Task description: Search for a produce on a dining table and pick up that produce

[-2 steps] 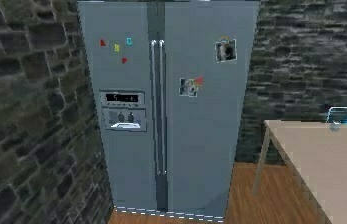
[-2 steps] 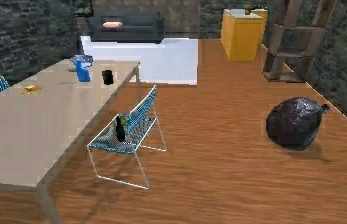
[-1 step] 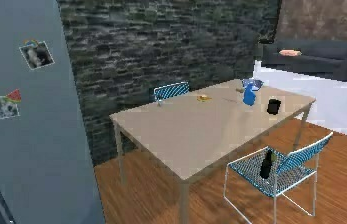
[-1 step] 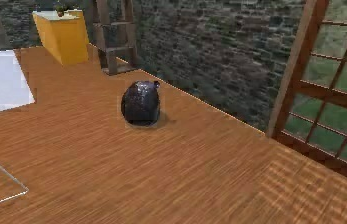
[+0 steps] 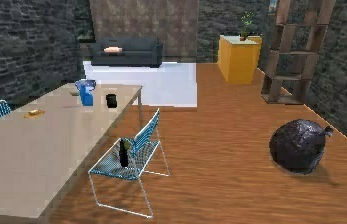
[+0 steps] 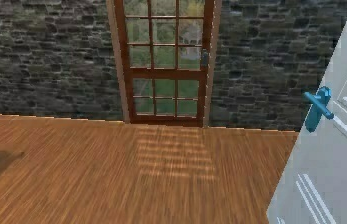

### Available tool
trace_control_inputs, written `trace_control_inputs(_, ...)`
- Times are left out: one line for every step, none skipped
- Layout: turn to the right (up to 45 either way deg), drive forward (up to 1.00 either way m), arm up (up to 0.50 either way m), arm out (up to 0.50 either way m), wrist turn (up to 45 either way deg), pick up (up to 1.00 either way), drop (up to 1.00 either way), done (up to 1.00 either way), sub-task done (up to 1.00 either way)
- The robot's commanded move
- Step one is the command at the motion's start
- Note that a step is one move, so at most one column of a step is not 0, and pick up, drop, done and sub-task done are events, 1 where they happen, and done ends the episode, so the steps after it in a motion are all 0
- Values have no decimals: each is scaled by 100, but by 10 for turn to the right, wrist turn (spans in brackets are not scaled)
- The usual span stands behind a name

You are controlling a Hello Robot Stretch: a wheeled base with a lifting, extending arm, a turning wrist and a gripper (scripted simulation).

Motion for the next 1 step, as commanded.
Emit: trace_control_inputs(210, 0, 0, 0, 0, 0, 0, 0, 0)
